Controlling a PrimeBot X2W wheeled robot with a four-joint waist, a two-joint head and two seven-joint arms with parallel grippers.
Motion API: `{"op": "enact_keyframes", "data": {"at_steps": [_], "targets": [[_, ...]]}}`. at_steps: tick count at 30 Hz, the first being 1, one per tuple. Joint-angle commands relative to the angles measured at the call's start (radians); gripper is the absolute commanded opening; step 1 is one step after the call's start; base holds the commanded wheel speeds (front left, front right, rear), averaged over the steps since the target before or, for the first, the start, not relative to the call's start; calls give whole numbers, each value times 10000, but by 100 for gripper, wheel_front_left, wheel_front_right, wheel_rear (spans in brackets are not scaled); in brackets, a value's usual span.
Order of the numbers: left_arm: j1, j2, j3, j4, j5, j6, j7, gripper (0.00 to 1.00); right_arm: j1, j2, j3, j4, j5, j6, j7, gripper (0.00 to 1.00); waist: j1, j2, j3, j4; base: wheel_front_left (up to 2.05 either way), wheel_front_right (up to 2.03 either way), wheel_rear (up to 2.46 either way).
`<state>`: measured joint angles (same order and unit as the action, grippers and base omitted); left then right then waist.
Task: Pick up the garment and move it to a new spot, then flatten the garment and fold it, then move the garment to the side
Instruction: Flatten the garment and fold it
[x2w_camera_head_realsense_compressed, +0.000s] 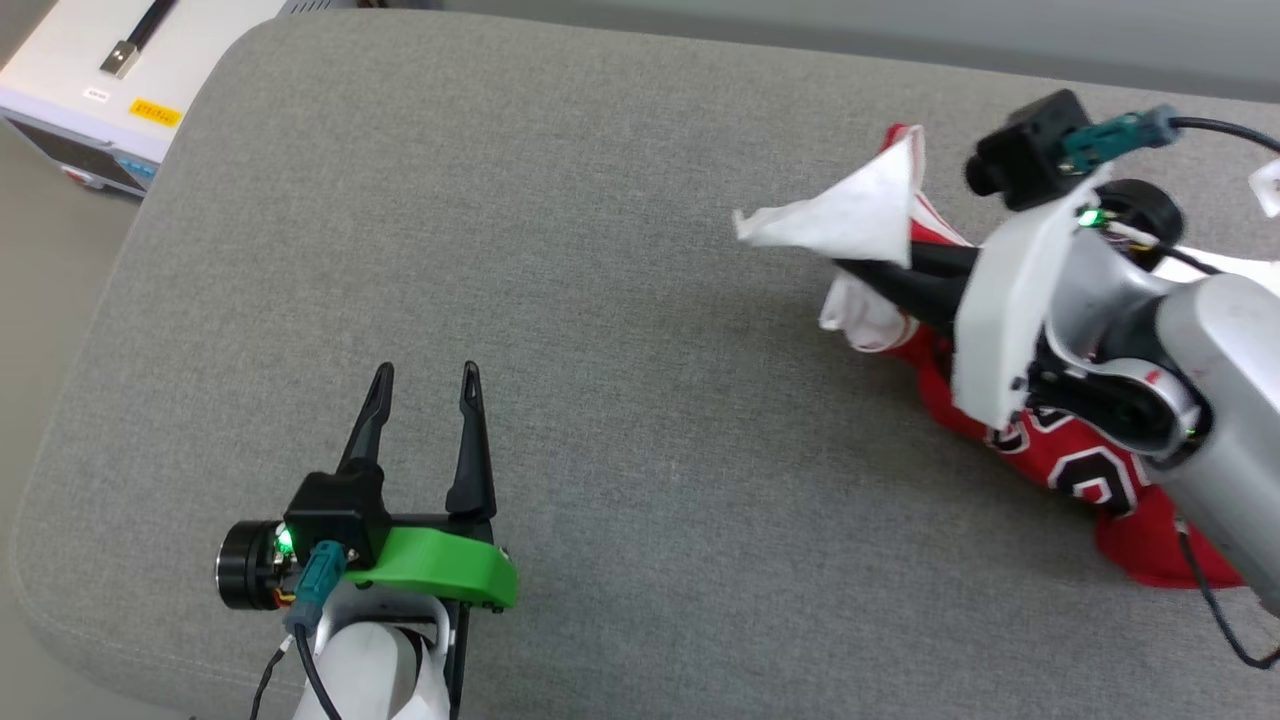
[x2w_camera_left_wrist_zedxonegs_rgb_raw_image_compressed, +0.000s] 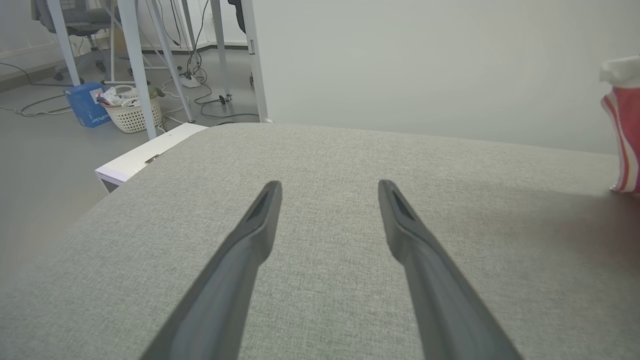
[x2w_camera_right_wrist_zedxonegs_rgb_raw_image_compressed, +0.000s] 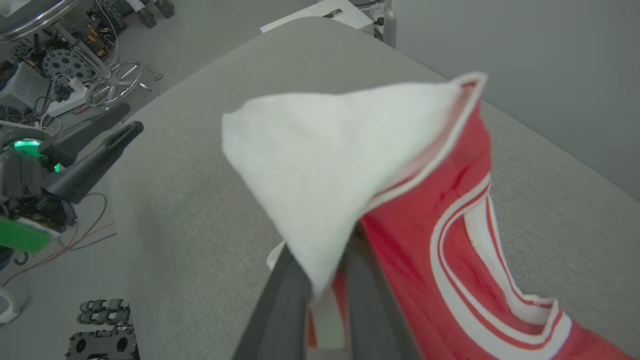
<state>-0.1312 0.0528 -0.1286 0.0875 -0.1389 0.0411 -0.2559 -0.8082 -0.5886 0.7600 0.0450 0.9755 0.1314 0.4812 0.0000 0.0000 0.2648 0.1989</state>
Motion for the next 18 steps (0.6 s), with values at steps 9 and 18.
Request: {"op": "enact_keyframes", "data": {"at_steps": [9, 18], "targets": [[-634, -26, -428, -71, -300, 254, -59, 100, -1454, 2077, 2124, 2444, 827, -7, -55, 0, 0, 0, 1075, 673, 0, 0, 0], [-848, -26, -700, 28, -462, 418, -59, 100, -1777, 2818, 3645, 5496, 679, -7, -531, 0, 0, 0, 1265, 822, 0, 0, 0]]}}
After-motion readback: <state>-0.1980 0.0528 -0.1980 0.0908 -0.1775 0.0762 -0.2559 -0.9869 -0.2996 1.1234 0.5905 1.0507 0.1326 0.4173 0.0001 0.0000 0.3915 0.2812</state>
